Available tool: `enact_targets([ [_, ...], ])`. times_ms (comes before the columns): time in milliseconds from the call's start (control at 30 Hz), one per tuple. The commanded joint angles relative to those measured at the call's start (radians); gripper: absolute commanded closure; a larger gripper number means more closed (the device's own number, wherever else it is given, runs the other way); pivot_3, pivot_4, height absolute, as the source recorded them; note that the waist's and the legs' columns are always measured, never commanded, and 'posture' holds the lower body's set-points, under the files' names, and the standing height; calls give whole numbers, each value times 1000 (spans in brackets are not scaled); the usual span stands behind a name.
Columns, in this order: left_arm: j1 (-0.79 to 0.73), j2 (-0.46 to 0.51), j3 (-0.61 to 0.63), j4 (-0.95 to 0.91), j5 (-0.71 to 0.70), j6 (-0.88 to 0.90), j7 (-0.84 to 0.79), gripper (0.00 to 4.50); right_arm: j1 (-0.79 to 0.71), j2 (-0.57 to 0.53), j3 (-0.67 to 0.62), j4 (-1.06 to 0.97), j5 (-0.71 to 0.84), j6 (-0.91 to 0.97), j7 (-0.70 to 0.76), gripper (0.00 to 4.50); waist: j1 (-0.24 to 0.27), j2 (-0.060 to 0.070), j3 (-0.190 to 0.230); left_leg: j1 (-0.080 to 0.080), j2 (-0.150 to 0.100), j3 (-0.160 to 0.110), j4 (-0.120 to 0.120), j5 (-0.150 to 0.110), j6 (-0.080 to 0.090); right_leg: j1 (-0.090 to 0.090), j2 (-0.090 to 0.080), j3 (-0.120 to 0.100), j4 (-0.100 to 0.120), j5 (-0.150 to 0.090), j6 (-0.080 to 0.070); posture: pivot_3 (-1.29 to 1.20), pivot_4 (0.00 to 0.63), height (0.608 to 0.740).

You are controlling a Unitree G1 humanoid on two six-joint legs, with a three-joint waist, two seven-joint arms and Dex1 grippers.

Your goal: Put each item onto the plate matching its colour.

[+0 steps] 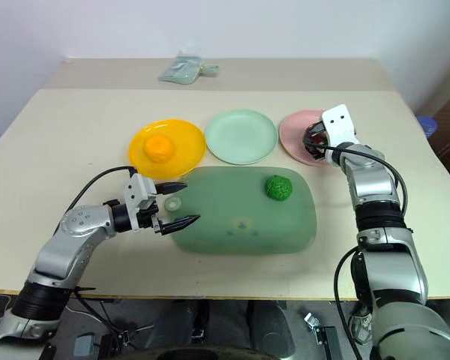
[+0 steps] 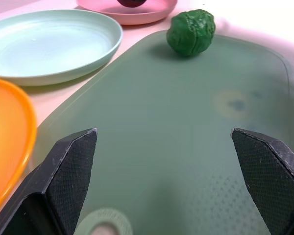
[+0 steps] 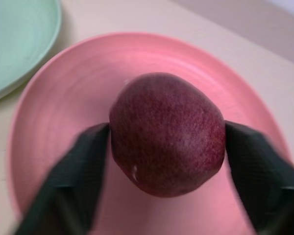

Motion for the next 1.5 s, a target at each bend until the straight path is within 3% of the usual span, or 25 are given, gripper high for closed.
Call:
enact_targets([
  [33,22,5,15,-45,-6,-8,11,0,65,-51,-53,-202,51,-75,91,80,4,0,0,0,0,0,0,0,0,0,0,0,0,0,0,0,150,740],
  [133,27,10,18,-50,-11,-4,11,0,174,-76,-85,-393,142,-43,207,80,8,0,0,0,0,0,0,0,0,0,0,0,0,0,0,0,150,740],
  [267,6,12,1,-40,-15,1,-8,0,428,-142,-91,-729,308,101,396,80,24,0,0,0,0,-1,0,-1,1,2,0,0,-2,0,0,0,150,740],
  [567,-46,9,-16,-20,-13,12,-22,0,569,-161,-36,-774,254,158,393,80,25,0,0,1,0,-1,0,-1,1,3,-1,0,-2,0,0,0,150,740],
  [600,-47,10,-15,-21,-12,14,-22,0,563,-154,-34,-762,254,163,388,80,24,0,0,1,0,-1,0,-1,1,3,-1,0,-2,0,0,0,150,740],
  [700,-42,15,-9,-32,-14,23,-18,0,538,-131,-33,-735,246,142,373,896,25,0,0,1,0,-1,0,-1,1,3,0,0,-2,0,0,0,150,740],
  [800,-28,23,1,-53,-17,38,-7,0,527,-127,-19,-744,240,109,393,2352,26,0,0,1,0,-1,1,-1,1,3,0,0,-2,0,0,0,150,740],
  [833,-23,25,5,-57,-17,42,-4,0,520,-123,-15,-745,236,93,395,2645,27,0,0,1,0,-1,0,-1,1,3,0,0,-2,0,0,0,150,740],
  [1000,26,35,56,-59,-14,45,45,0,357,12,18,-685,226,70,312,2645,8,1,0,1,0,-1,0,-1,1,3,0,0,-2,0,0,0,150,740],
  [1133,66,33,83,-67,-7,34,80,0,166,154,92,-473,85,60,125,2645,2,0,0,1,0,-1,0,0,0,1,0,0,0,0,0,0,150,740],
  [1267,102,30,88,-100,-9,32,101,0,61,232,119,-282,34,3,78,2645,9,0,0,0,0,-1,0,1,-1,0,-1,0,0,0,0,0,150,740],
  [1467,159,21,121,-157,-14,35,159,0,55,222,91,-254,44,-109,114,20,5,1,0,-1,-2,-1,0,2,-4,0,-3,0,-1,0,0,0,150,740],
  [1500,169,17,125,-166,-16,38,169,0,73,206,89,-277,45,-128,131,20,4,1,0,-1,-2,-1,0,0,0,0,-3,0,-1,0,0,0,150,740],
])
